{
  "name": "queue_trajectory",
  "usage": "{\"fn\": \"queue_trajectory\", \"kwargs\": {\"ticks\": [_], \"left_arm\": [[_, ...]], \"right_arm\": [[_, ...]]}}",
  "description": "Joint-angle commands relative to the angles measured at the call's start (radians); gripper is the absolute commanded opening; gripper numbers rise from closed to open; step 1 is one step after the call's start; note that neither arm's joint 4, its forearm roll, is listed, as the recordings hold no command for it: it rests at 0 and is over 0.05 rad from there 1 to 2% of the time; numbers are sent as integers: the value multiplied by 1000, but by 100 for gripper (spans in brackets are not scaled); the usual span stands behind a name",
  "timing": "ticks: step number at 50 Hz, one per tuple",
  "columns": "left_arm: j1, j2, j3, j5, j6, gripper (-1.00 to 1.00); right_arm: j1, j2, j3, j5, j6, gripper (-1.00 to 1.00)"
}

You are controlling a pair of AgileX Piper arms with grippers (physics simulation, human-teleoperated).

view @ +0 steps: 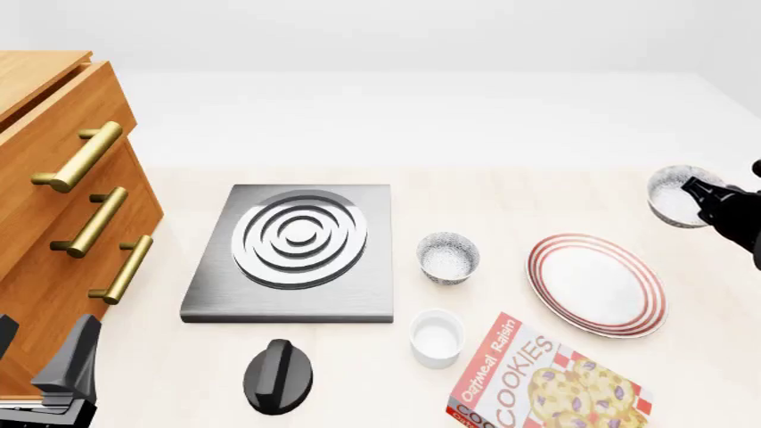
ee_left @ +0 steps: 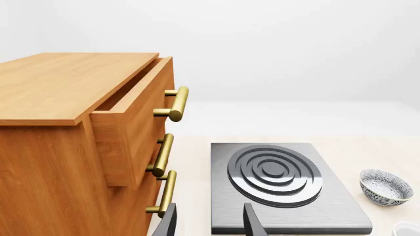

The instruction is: Pick the akita bowl next to the plate and place it on the plate.

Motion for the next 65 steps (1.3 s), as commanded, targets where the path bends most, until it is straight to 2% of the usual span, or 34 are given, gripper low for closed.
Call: {"fn": "queue_trajectory", "kwargs": {"ticks": [1, 27, 65], "left_arm": [[0, 0, 0, 0, 0, 100], [0, 0, 0, 0, 0, 100], [0, 0, 0, 0, 0, 100]], "right_arm": [[20, -53, 26, 7, 9, -100], [91, -160, 128, 0, 3, -100], [153, -251, 235, -14, 7, -100]]}}
